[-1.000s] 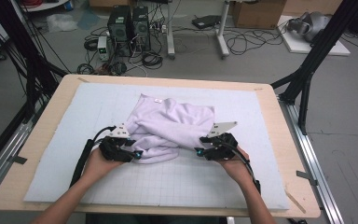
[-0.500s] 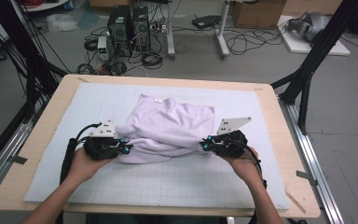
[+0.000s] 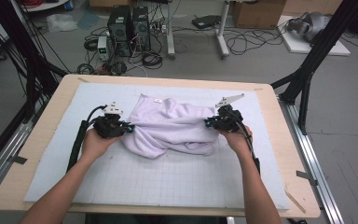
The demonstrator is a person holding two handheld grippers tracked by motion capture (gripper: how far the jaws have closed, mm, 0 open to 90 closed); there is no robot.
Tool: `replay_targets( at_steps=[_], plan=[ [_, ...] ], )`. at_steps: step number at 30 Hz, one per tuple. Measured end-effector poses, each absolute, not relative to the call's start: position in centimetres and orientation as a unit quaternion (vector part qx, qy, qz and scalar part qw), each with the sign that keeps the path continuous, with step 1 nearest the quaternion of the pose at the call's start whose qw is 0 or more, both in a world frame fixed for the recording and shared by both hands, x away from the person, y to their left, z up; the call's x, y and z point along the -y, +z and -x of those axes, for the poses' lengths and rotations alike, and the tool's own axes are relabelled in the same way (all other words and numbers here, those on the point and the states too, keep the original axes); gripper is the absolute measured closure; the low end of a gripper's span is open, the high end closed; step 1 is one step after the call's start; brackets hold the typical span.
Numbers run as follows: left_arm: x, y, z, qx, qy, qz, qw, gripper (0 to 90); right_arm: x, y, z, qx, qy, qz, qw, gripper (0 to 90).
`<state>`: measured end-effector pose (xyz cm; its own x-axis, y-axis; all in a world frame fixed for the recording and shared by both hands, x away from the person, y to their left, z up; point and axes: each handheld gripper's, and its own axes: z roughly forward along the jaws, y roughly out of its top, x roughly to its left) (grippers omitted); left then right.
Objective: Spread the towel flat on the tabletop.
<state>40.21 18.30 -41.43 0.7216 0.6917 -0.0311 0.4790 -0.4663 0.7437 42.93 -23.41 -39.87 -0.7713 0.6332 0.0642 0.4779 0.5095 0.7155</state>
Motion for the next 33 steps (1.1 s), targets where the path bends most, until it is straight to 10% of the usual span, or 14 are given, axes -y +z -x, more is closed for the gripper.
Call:
replay_targets(
  at_steps=[9,25,29,33],
  plan=[
    [-20.4,-38.6,-38.4,-0.342,0.135,-0.826,0.428,58.5,24.1,-37.2,-39.8,-0.849,0.409,-0.305,0.134,62.5],
    [-16.4,-42.8,-33.8,-0.283,0.083,-0.862,0.413,50.9,18.9,-40.3,-34.8,-0.892,0.380,-0.226,0.087,59.3],
    [-15.2,-44.0,-34.3,-0.280,0.093,-0.873,0.389,53.1,18.1,-41.1,-35.2,-0.899,0.363,-0.229,0.091,62.5],
    [-15.0,-44.0,-34.7,-0.277,0.097,-0.871,0.394,75.9,17.3,-42.0,-35.5,-0.901,0.352,-0.236,0.094,73.9]
  ],
)
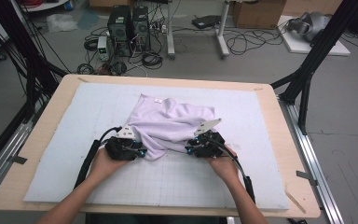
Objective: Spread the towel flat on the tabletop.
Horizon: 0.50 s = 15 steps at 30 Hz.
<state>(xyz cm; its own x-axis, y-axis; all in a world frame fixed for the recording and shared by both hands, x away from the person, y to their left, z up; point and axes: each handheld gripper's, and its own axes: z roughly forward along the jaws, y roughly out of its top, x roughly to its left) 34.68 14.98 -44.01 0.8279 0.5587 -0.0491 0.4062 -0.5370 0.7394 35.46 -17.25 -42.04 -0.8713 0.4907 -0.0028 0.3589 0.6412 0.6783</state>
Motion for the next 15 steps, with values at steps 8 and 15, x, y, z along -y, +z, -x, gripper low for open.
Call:
replay_targets(
  at_steps=[8,15],
  plan=[
    [-16.9,-41.4,-33.6,-0.272,0.114,-0.860,0.417,84.8,19.4,-40.5,-34.4,-0.885,0.391,-0.228,0.112,87.3],
    [-20.0,-37.7,-31.9,-0.271,0.145,-0.844,0.439,84.9,22.0,-37.7,-32.3,-0.870,0.420,-0.225,0.123,87.3]
  ],
)
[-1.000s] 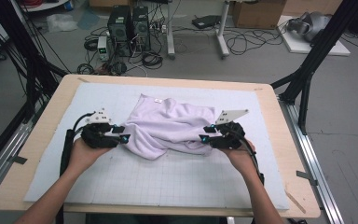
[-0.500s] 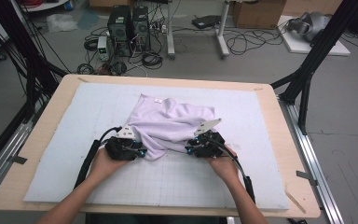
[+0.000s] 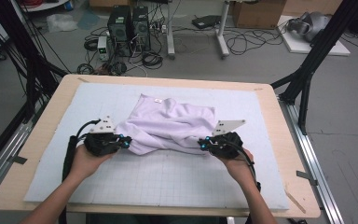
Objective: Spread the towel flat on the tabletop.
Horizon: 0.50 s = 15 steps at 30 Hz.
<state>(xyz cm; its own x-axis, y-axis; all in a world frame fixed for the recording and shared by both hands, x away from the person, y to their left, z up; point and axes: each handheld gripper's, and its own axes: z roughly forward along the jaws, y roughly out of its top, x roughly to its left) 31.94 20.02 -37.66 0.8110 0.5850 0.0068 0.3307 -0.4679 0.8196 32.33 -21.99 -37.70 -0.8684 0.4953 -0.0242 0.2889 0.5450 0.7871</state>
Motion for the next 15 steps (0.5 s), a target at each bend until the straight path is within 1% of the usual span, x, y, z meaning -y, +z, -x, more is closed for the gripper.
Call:
replay_targets(
  at_steps=[3,7,10,12,13,14,15],
  plan=[
    [-21.0,-36.2,-31.1,-0.268,0.155,-0.840,0.446,84.9,23.5,-36.0,-30.8,-0.862,0.436,-0.222,0.132,87.3],
    [-22.0,-34.9,-29.6,-0.258,0.160,-0.838,0.453,84.9,24.2,-35.0,-29.4,-0.863,0.437,-0.215,0.134,87.3],
    [-22.5,-35.3,-28.6,-0.256,0.157,-0.842,0.448,84.9,24.7,-34.7,-28.1,-0.869,0.426,-0.211,0.136,87.2],
    [-22.5,-36.1,-28.5,-0.260,0.148,-0.846,0.441,84.7,25.2,-35.4,-28.2,-0.877,0.405,-0.220,0.138,86.8],
    [-22.5,-36.6,-28.6,-0.260,0.142,-0.849,0.438,84.2,25.5,-35.9,-28.6,-0.878,0.398,-0.229,0.136,85.5],
    [-22.4,-37.0,-28.7,-0.259,0.134,-0.849,0.441,82.5,25.9,-36.4,-29.0,-0.876,0.392,-0.245,0.136,79.2],
    [-22.3,-37.3,-28.8,-0.259,0.125,-0.847,0.447,73.5,26.6,-37.4,-30.0,-0.872,0.381,-0.274,0.138,74.7]
  ],
)
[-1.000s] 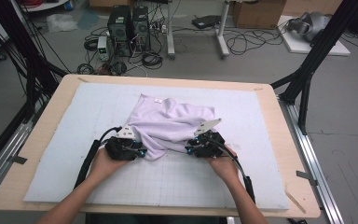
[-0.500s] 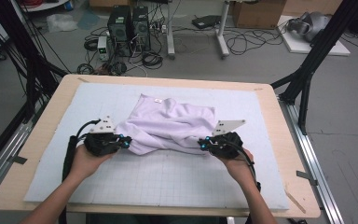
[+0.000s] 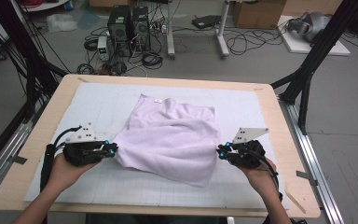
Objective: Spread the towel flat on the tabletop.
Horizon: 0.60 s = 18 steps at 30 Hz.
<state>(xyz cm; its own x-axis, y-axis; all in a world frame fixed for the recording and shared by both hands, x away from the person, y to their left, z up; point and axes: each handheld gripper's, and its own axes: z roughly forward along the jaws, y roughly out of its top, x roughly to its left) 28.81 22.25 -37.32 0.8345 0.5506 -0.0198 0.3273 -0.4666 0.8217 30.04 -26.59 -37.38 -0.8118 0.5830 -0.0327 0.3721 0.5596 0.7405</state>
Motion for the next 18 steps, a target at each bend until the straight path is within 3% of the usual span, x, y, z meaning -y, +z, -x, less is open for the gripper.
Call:
replay_targets(
  at_steps=[6,13,18],
  plan=[
    [-21.9,-38.6,-30.0,-0.254,0.104,-0.855,0.440,59.8,25.4,-37.9,-29.9,-0.863,0.423,-0.242,0.132,63.9],
    [-21.4,-41.9,-30.6,-0.256,0.071,-0.874,0.406,59.9,21.2,-40.2,-29.1,-0.894,0.406,-0.169,0.081,53.5],
    [-20.8,-43.9,-29.9,-0.239,0.077,-0.888,0.384,64.8,19.9,-43.0,-29.5,-0.914,0.369,-0.165,0.046,54.3]
  ],
)
